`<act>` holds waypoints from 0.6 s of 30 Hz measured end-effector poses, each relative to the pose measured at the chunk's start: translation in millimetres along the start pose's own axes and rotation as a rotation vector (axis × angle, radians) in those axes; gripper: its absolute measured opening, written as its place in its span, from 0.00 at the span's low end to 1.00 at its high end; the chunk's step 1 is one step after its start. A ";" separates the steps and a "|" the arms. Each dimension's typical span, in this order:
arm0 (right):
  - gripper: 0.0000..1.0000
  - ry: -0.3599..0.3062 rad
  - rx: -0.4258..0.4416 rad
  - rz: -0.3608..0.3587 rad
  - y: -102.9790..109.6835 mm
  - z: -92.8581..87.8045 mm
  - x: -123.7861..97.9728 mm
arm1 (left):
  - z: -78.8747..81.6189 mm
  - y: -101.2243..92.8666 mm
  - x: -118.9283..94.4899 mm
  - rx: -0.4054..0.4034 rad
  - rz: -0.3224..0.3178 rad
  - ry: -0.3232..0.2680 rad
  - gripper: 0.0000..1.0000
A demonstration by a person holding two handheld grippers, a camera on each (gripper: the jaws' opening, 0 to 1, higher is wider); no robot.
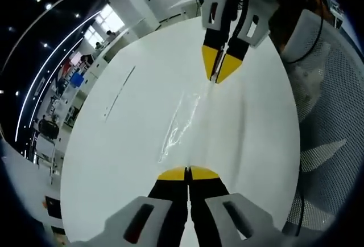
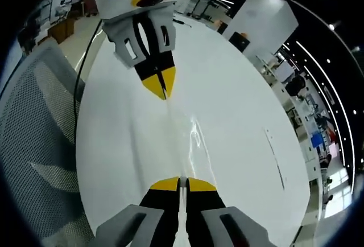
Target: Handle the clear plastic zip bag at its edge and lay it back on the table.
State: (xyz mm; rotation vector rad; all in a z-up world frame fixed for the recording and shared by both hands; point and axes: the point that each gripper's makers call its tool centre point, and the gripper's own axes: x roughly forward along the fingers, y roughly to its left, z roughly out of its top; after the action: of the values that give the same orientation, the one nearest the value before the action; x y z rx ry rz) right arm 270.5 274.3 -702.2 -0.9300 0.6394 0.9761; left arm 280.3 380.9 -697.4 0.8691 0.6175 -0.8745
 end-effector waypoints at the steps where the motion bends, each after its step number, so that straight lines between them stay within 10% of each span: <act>1: 0.00 0.000 0.002 -0.002 -0.6 -0.8 -0.1 | -0.3 0.3 -0.2 0.000 0.000 0.001 0.00; 18: 0.00 0.016 0.007 -0.007 -3.8 -10.6 -3.2 | -4.5 6.6 -0.2 -0.019 0.014 0.008 0.00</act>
State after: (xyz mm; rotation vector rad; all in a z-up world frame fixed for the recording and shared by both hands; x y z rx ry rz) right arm 272.0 262.7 -703.2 -0.9344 0.6521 0.9601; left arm 285.3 387.1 -697.0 0.8595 0.6245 -0.8517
